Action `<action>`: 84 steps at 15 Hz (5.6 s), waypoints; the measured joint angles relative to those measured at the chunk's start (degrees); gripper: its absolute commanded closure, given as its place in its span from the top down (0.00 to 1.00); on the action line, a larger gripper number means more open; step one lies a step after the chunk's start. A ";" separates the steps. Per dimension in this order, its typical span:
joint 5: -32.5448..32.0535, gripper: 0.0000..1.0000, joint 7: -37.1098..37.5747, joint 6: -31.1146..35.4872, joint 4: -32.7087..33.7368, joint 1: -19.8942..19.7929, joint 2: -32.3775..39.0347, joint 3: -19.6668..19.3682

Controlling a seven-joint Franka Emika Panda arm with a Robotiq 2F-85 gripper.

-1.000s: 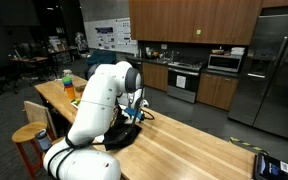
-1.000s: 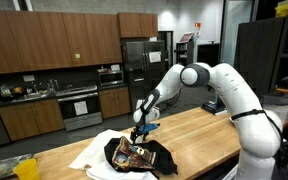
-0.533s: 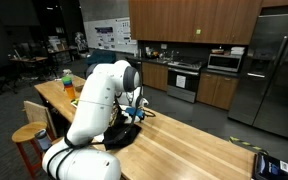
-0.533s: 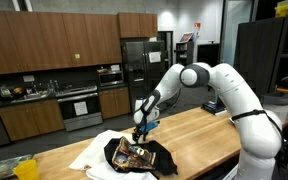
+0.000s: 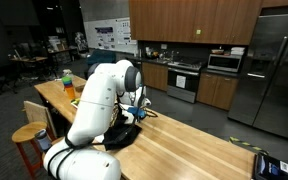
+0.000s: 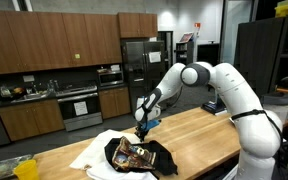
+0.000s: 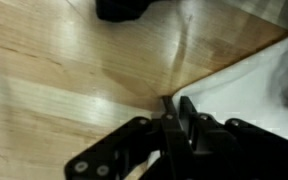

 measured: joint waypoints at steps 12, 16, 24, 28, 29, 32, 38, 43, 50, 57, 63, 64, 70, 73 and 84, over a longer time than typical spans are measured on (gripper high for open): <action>4.76 0.01 -0.10 0.20 2.40 -0.68 -2.40 3.51; 4.26 0.01 -0.15 -0.51 3.55 0.19 -9.19 4.23; -2.40 0.01 1.90 -1.74 4.92 2.31 -26.37 2.63; -10.40 0.06 8.58 -1.18 2.92 0.98 -36.29 -0.59; -11.66 0.06 9.58 -1.19 1.93 0.34 -38.60 -0.96; -12.12 0.06 10.10 -1.24 -0.77 -0.25 -42.28 -1.44; -12.23 0.01 10.53 -1.16 -1.73 -0.97 -41.85 -0.93; -14.91 0.01 14.19 -0.53 -1.58 -8.50 -44.23 -4.58; -17.82 0.01 17.48 0.97 -7.60 -22.66 -50.18 -13.16; -31.99 0.01 34.77 -2.48 -24.51 -34.70 -51.58 -13.83; -30.18 0.01 25.80 -13.21 -26.30 -34.93 -59.27 -17.06; -30.13 0.01 22.43 -14.43 -26.32 -34.93 -61.70 -17.50; -29.00 0.06 4.59 -19.52 -29.79 -34.27 -77.05 -19.36; -29.00 0.06 4.26 -19.62 -31.05 -33.93 -78.15 -19.44; -28.28 0.01 -2.11 -22.29 -34.75 -32.50 -78.04 -20.25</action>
